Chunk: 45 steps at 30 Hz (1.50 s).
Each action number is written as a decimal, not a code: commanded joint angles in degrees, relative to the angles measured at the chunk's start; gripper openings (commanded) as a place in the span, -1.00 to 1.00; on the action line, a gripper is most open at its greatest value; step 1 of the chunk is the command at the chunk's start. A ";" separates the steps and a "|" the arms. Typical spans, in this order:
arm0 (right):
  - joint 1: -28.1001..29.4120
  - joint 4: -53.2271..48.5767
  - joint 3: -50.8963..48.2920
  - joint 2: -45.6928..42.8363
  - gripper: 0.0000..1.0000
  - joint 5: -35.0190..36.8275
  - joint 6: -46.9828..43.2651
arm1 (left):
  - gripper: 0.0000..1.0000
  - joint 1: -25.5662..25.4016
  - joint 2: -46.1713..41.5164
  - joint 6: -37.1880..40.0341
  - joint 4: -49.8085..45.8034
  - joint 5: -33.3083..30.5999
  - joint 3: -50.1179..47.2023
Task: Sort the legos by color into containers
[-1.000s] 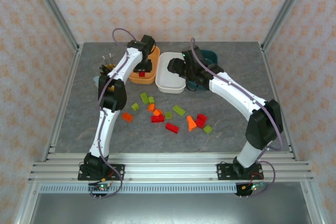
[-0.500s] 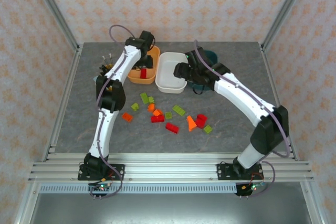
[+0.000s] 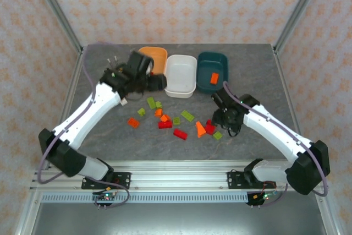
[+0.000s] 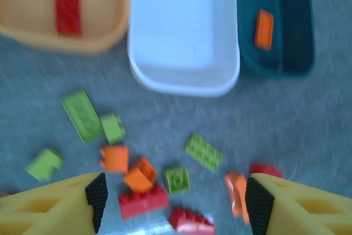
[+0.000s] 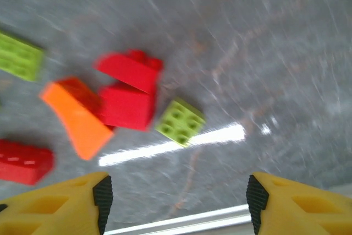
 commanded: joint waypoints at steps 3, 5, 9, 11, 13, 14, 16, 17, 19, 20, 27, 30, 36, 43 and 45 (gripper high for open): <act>-0.25 7.01 -7.95 1.63 0.40 -4.68 5.03 | 0.42 -7.33 -10.31 -5.92 8.27 1.30 -20.02; -0.24 11.90 -10.90 2.66 0.38 -6.42 5.89 | 0.42 -8.58 -13.78 -7.49 9.46 1.05 -25.28; -0.24 17.08 -13.56 4.59 0.37 -5.37 4.74 | 0.42 -9.05 -18.18 -7.99 10.04 0.32 -30.68; -0.25 17.80 -13.70 6.05 0.40 -4.87 3.48 | 0.42 -9.05 -18.88 -7.05 9.38 -0.08 -30.73; -0.25 18.70 -13.88 7.34 0.43 -4.56 2.26 | 0.42 -9.04 -18.93 -6.29 8.57 -0.43 -30.13; -0.25 19.09 -14.04 7.73 0.43 -4.60 1.90 | 0.42 -9.05 -18.84 -6.10 8.45 -0.45 -30.03; -0.25 19.98 -14.13 8.68 0.44 -4.55 1.38 | 0.42 -9.05 -18.81 -6.00 8.61 -0.36 -29.94; -0.25 20.39 -14.14 9.00 0.45 -4.63 1.26 | 0.42 -9.05 -18.82 -6.06 8.70 -0.38 -29.90; -0.40 20.68 -13.85 9.88 0.45 -4.19 1.18 | 0.42 -9.05 -18.82 -6.22 8.91 -0.28 -29.90; -0.58 20.71 -13.65 10.39 0.44 -3.85 1.10 | 0.42 -9.05 -18.90 -6.34 9.00 -0.25 -29.92; -2.09 22.19 -12.67 13.05 0.28 -3.28 1.16 | 0.42 -9.02 -19.80 -7.39 9.11 -0.46 -29.97; -2.09 23.16 -13.17 13.74 0.19 -3.45 1.84 | 0.42 -9.04 -19.98 -7.19 9.63 0.38 -30.31; -2.09 23.51 -13.79 13.46 -0.11 -3.05 2.96 | 0.42 -9.09 -20.56 -6.62 10.96 2.75 -31.53; -2.09 21.33 -13.30 9.88 -0.36 -1.49 2.00 | 0.42 -9.14 -20.48 -6.89 13.76 5.53 -32.51; -2.01 18.96 -12.30 7.51 -0.38 -0.48 1.19 | 0.42 -9.14 -20.32 -8.00 14.07 5.31 -31.66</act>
